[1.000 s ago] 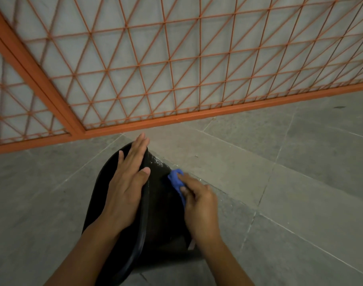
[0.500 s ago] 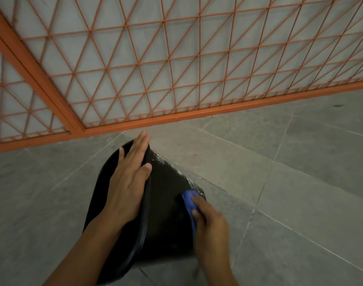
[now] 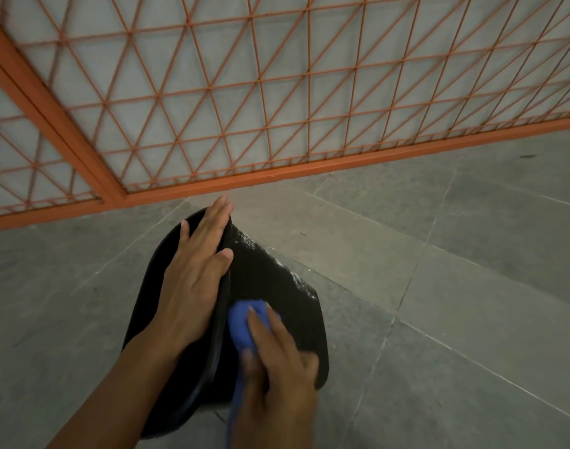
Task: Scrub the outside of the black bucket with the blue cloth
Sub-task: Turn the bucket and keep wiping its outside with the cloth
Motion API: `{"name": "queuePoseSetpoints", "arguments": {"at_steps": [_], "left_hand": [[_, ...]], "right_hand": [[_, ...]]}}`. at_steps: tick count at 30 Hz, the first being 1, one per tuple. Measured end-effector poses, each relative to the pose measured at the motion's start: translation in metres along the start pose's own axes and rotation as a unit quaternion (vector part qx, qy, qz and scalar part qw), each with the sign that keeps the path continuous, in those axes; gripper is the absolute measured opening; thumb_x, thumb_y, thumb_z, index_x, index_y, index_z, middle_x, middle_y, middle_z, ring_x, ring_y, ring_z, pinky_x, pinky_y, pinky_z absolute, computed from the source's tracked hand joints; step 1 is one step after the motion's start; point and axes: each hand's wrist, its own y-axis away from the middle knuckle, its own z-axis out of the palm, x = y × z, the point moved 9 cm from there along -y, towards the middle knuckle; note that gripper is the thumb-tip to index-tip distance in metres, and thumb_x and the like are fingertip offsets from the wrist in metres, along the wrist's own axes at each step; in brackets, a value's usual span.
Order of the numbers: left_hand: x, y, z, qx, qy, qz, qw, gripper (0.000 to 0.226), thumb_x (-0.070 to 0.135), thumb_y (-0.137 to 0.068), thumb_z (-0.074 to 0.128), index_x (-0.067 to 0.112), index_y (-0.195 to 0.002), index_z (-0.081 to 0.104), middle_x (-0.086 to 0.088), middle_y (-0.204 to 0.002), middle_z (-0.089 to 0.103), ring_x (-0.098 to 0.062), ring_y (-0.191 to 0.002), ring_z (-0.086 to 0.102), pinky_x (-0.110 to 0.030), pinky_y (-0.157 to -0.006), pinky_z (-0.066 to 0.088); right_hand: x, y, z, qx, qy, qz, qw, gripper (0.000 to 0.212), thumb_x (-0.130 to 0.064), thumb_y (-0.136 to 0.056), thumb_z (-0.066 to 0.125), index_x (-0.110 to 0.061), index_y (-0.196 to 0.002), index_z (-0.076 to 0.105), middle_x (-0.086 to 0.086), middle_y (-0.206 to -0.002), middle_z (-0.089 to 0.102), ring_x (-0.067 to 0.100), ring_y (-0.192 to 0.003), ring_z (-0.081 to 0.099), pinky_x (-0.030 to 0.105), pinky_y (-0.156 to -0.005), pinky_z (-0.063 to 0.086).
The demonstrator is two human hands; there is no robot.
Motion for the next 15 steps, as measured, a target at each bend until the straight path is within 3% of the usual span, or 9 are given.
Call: {"name": "queuePoseSetpoints", "arguments": {"at_steps": [1, 3, 4, 6, 8, 9, 11, 15], "left_hand": [[0.000, 0.000, 0.000, -0.001, 0.001, 0.001, 1.000, 0.065, 0.040, -0.082, 0.024, 0.029, -0.146, 0.021, 0.019, -0.155, 0.018, 0.010, -0.141, 0.012, -0.028, -0.120, -0.004], [0.003, 0.000, 0.001, -0.002, -0.003, 0.008, 1.000, 0.065, 0.040, -0.081, 0.025, 0.028, -0.145, 0.021, 0.018, -0.155, 0.019, 0.009, -0.142, 0.012, -0.029, -0.120, -0.004], [0.006, 0.000, 0.003, -0.003, -0.006, 0.013, 1.000, 0.065, 0.039, -0.081, 0.026, 0.028, -0.145, 0.022, 0.017, -0.155, 0.019, 0.008, -0.142, 0.013, -0.029, -0.120, -0.005], [0.010, 0.000, 0.005, -0.002, -0.008, 0.016, 1.000, 0.065, 0.038, -0.081, 0.026, 0.028, -0.145, 0.023, 0.018, -0.154, 0.020, 0.009, -0.142, 0.013, -0.027, -0.120, -0.005], [0.008, -0.001, 0.005, 0.000, 0.002, 0.014, 1.000, 0.066, 0.038, -0.080, 0.027, 0.030, -0.145, 0.023, 0.021, -0.153, 0.020, 0.010, -0.141, 0.013, -0.025, -0.120, -0.004], [0.006, -0.001, 0.004, 0.001, 0.008, 0.012, 1.000, 0.066, 0.038, -0.080, 0.027, 0.031, -0.145, 0.023, 0.022, -0.153, 0.020, 0.010, -0.141, 0.013, -0.025, -0.120, -0.004], [0.002, -0.002, 0.001, 0.000, 0.012, 0.007, 1.000, 0.065, 0.038, -0.080, 0.027, 0.033, -0.144, 0.023, 0.022, -0.153, 0.020, 0.011, -0.141, 0.013, -0.027, -0.120, -0.004], [-0.001, -0.001, -0.001, 0.004, 0.012, -0.004, 1.000, 0.063, 0.034, -0.081, 0.029, 0.035, -0.143, 0.022, 0.023, -0.153, 0.019, 0.013, -0.140, 0.012, -0.031, -0.121, -0.004]], "right_hand": [[-0.005, -0.005, 0.000, 0.011, -0.039, 0.002, 0.999, 0.038, -0.018, -0.063, 0.066, -0.032, -0.099, 0.067, -0.006, -0.106, 0.067, 0.012, -0.066, 0.051, 0.011, -0.056, 0.049], [0.002, -0.020, 0.006, -0.015, -0.106, 0.065, 0.992, 0.040, -0.003, -0.084, 0.059, -0.027, -0.116, 0.058, -0.001, -0.123, 0.058, 0.006, -0.089, 0.049, 0.015, -0.082, 0.047], [0.020, -0.021, 0.010, -0.047, -0.121, 0.101, 0.986, 0.039, -0.003, -0.089, 0.053, -0.026, -0.120, 0.055, -0.001, -0.129, 0.054, 0.004, -0.100, 0.045, 0.012, -0.093, 0.039], [0.048, -0.018, 0.001, -0.034, -0.123, 0.127, 0.984, 0.039, -0.008, -0.092, 0.047, -0.031, -0.123, 0.048, -0.001, -0.133, 0.050, 0.009, -0.115, 0.044, 0.021, -0.103, 0.033], [0.034, -0.010, 0.002, -0.055, -0.112, 0.073, 0.989, 0.045, -0.010, -0.091, 0.046, -0.040, -0.123, 0.037, -0.012, -0.135, 0.044, 0.014, -0.122, 0.043, 0.031, -0.104, 0.034], [0.022, -0.005, 0.005, -0.052, -0.094, 0.049, 0.993, 0.049, -0.007, -0.089, 0.048, -0.041, -0.123, 0.039, -0.015, -0.132, 0.045, 0.014, -0.116, 0.047, 0.028, -0.098, 0.039], [0.017, -0.012, 0.007, 0.006, -0.112, 0.048, 0.993, 0.046, -0.001, -0.082, 0.057, -0.033, -0.115, 0.058, -0.006, -0.127, 0.053, 0.003, -0.098, 0.053, 0.013, -0.078, 0.045], [0.059, -0.045, 0.024, -0.063, -0.149, 0.123, 0.979, 0.033, 0.001, -0.087, 0.053, -0.016, -0.114, 0.062, 0.003, -0.122, 0.061, 0.003, -0.107, 0.053, 0.010, -0.095, 0.039]]}}
